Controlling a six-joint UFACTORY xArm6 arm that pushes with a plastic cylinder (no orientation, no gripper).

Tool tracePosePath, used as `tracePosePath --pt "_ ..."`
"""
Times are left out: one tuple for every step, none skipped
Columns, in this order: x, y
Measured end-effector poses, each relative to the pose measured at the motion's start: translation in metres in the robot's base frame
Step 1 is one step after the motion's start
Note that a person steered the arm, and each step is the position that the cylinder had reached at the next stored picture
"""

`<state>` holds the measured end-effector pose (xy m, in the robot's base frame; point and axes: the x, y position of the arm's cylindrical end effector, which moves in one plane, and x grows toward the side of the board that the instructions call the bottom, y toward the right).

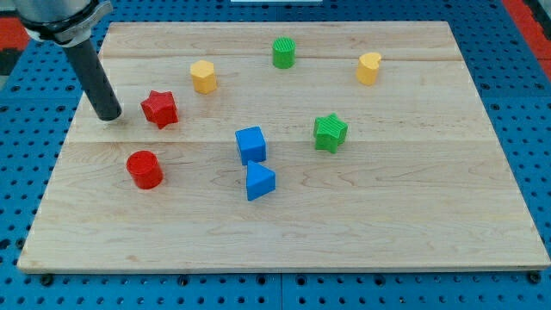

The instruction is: Move the red circle to the left of the blue cube

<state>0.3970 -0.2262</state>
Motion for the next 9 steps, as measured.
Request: tracePosePath --pt "0.010 0.050" --pt "0.019 0.077" --pt "0.019 0.073" --pt "0.056 -0.019" --pt "0.132 -0.034" --pt "0.145 0.023" --pt "0.112 0.026" --pt "0.107 0.047" --pt "0.131 0.070"
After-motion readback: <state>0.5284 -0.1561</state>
